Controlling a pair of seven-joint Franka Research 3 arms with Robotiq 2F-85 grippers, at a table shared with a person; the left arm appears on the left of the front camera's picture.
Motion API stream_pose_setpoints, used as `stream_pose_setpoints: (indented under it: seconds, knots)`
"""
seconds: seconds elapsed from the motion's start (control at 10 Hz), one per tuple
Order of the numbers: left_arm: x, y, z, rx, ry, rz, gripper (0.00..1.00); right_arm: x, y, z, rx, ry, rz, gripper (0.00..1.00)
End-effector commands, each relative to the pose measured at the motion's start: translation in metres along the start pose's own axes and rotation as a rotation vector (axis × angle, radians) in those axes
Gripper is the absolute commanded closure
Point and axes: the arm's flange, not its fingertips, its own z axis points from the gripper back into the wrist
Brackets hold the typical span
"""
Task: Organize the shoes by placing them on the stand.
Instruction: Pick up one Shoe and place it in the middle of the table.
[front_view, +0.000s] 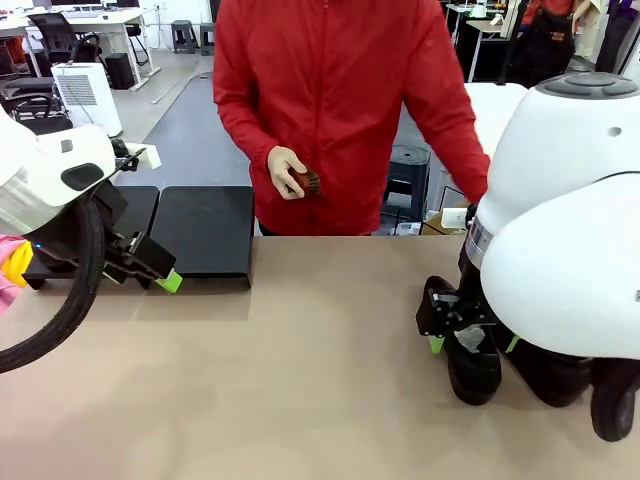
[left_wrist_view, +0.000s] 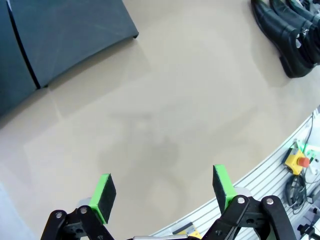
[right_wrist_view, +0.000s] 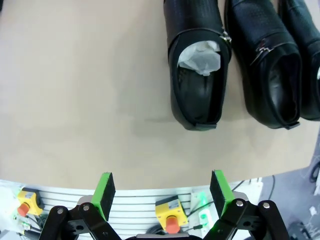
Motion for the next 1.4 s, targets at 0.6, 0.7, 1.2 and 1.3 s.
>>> stream_pose_setpoints:
  seconds: [0.6, 0.7, 1.2, 1.3]
  knots:
    - [0.0, 0.0, 0.001, -0.013, -0.002, -0.013, 0.0, 0.006, 0.003, 0.001, -0.011, -0.004, 0.008, 0.0]
    - [0.0, 0.0, 0.001, -0.013, -0.002, -0.013, 0.0, 0.006, 0.003, 0.001, -0.011, -0.004, 0.008, 0.0]
    - [0.0, 0.0, 0.001, -0.013, -0.002, -0.013, 0.0, 0.011, 0.003, 0.002, -0.019, -0.028, 0.024, 0.0]
    - [0.0, 0.0, 0.001, -0.013, -0.002, -0.013, 0.0, 0.021, 0.002, -0.001, -0.04, -0.053, 0.054, 0.0]
